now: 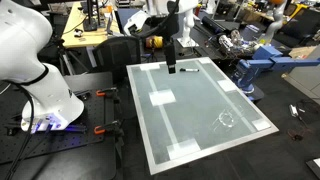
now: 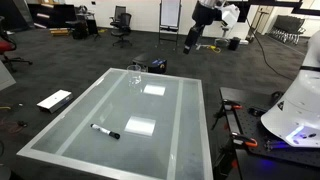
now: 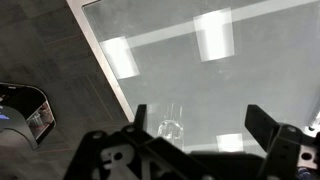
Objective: Put the marker in the cup
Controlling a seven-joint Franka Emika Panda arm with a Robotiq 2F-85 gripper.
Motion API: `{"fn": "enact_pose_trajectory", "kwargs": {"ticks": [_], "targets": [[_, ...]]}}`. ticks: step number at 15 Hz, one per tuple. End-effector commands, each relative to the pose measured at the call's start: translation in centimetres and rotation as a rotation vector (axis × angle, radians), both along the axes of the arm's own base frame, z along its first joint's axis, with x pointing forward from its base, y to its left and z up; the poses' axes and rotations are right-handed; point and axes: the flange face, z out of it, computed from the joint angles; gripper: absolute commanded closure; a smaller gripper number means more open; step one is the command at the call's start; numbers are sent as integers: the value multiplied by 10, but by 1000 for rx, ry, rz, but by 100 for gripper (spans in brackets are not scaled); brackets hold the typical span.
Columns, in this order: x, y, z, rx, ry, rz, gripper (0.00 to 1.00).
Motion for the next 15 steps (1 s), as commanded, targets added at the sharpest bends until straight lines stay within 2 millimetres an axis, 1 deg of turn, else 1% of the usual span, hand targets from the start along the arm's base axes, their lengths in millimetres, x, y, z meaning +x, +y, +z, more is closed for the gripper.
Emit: {"fn": "enact_pose_trajectory", "kwargs": {"ticks": [1, 6, 9, 11, 13, 15], "targets": [[0, 0, 0, 0, 1, 0, 0], [0, 0, 0, 0, 1, 0, 0], [7, 10, 5, 7, -15, 9, 0], [18, 25, 12, 11, -36, 28, 0], [30, 48, 19, 9, -54, 66, 0], [44, 77, 24, 11, -79, 103, 0]]}}
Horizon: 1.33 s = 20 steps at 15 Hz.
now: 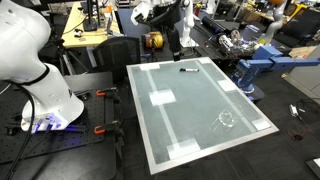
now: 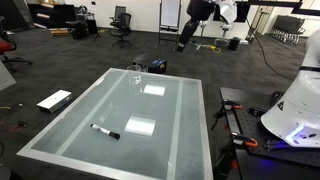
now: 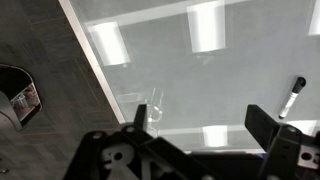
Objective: Put the marker in the cup
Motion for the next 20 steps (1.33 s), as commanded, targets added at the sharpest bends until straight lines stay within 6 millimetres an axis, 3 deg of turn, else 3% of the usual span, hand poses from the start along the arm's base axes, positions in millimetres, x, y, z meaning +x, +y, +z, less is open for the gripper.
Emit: {"fn": "enact_pose_trajectory", "kwargs": {"ticks": [1, 5, 9, 15, 20], "targets": [[33, 50, 7, 26, -51, 41, 0], [66, 101, 3, 90, -104, 44, 0], [103, 129, -17, 154, -92, -19, 0], [157, 160, -63, 223, -36, -90, 0], [193, 180, -114, 253, 33, -100, 0]]}}
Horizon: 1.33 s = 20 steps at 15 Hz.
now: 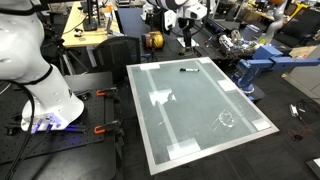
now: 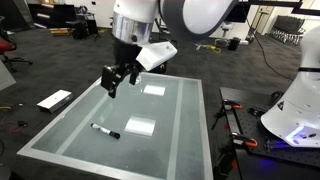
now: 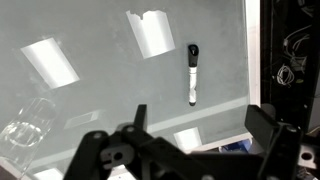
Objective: Put the marker in the cup
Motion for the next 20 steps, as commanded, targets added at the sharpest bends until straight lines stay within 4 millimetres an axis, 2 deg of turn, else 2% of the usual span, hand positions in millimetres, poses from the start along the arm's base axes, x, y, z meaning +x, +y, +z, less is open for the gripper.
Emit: {"fn": "enact_pose_trajectory", "kwargs": {"ticks": [1, 7, 11, 20], "targets": [[32, 13, -32, 31, 28, -12, 0], [61, 25, -96, 13, 71, -8, 0], [73, 28, -128, 2, 85, 19, 0], [94, 28, -158, 9, 85, 112, 0]]}}
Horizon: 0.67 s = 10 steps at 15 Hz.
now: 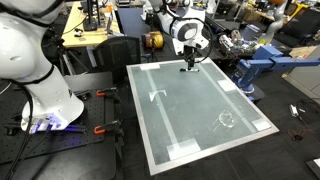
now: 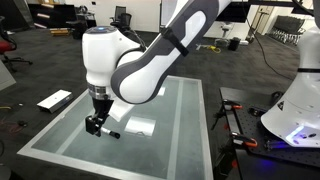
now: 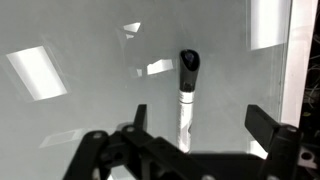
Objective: Put the marker in the cup
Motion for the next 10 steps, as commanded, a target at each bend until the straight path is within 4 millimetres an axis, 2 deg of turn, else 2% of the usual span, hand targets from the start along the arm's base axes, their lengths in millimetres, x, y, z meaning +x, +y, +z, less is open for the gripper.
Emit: {"fn": "enact_pose_trajectory", "kwargs": {"ticks": [1, 9, 10], "targets": [[13, -1, -4, 19, -17, 29, 0], [20, -5, -19, 20, 0, 24, 0], [20, -6, -21, 17, 0, 20, 25]]}}
